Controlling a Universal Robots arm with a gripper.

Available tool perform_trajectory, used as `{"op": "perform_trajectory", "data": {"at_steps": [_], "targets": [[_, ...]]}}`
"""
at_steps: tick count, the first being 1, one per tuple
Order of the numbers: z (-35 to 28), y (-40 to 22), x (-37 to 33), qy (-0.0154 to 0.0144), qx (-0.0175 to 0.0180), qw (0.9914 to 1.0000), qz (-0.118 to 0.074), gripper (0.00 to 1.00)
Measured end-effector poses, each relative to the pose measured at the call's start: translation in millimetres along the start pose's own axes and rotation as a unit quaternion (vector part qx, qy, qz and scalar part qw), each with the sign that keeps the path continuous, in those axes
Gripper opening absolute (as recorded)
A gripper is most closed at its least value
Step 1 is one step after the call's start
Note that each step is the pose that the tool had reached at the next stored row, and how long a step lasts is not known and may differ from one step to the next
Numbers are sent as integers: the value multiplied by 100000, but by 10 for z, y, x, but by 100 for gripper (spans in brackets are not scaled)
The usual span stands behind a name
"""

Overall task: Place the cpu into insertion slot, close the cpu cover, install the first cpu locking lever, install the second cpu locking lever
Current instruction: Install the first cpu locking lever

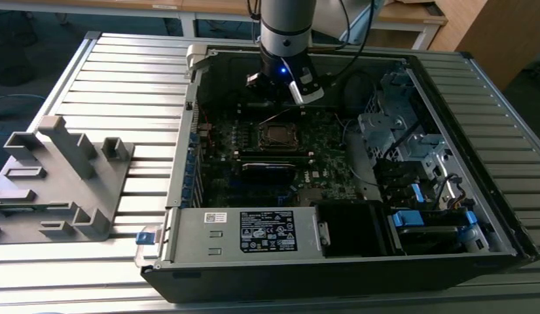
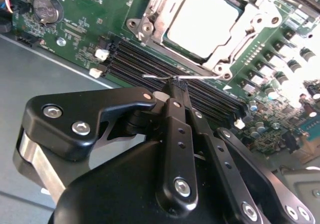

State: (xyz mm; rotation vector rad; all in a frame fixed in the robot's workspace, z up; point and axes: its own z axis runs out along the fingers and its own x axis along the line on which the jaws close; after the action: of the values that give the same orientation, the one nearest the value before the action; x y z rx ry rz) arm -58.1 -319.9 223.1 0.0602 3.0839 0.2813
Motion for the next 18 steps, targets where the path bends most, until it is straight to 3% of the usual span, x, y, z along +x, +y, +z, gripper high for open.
{"op": "perform_trajectory", "data": {"at_steps": [3, 9, 16, 18], "targets": [[9, -1, 1, -785, -27, 99997, -140, 10], [26, -5, 1, -1838, -70, 99983, -337, 10], [33, -6, 1, -1984, -92, 99980, -366, 10], [46, -8, 3, -2282, -93, 99973, -409, 10]]}}
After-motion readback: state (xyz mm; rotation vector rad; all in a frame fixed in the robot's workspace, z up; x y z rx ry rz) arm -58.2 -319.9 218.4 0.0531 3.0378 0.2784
